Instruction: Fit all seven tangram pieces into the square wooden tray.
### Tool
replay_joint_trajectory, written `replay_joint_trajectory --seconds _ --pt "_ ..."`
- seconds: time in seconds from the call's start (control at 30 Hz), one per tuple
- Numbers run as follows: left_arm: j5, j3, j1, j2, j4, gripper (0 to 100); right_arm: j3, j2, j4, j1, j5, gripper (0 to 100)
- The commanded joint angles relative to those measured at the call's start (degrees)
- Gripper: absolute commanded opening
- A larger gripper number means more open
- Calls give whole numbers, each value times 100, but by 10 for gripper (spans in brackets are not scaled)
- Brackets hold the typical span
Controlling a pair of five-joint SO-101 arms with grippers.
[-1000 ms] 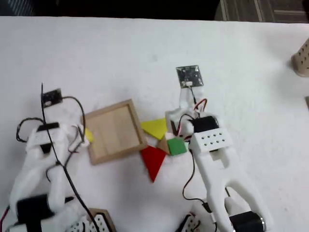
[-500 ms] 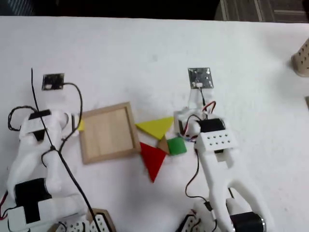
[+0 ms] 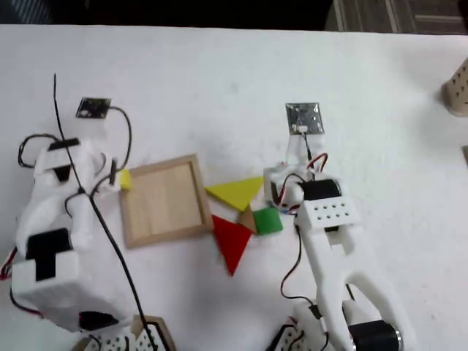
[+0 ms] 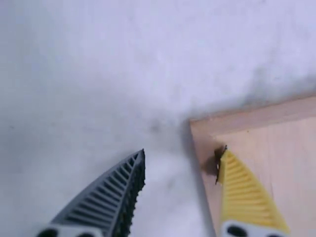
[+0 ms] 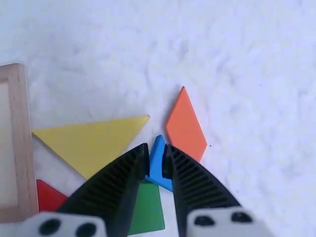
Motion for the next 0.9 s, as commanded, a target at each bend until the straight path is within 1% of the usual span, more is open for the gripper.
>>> replay_joint_trajectory --seconds 0.0,0.13,0.23,0.37,0.43,0.5,0.57,0.77,0.87 --pt "-9 -897 -365 382 554 249 -35 -13 -92 13 18 50" --pt "-9 -1574 -822 602 941 249 -35 -13 -92 13 18 50" --pt "-158 -1820 -980 602 1266 251 -35 -13 -92 13 18 50" --pt "-1327 -1881 -831 602 1582 249 -35 -13 -101 13 18 50" --pt "-1424 -1881 -681 602 1565 249 -35 -13 -180 13 18 50" --pt "-1257 -1881 -453 602 1556 249 -35 -13 -180 22 18 50" --pt "-923 -1881 -127 602 1574 249 -35 -13 -180 22 18 50" --pt "747 -1925 936 593 1626 249 -26 -13 -180 57 18 50" --pt "1521 -2048 1455 593 1960 250 -26 -13 -180 66 18 50"
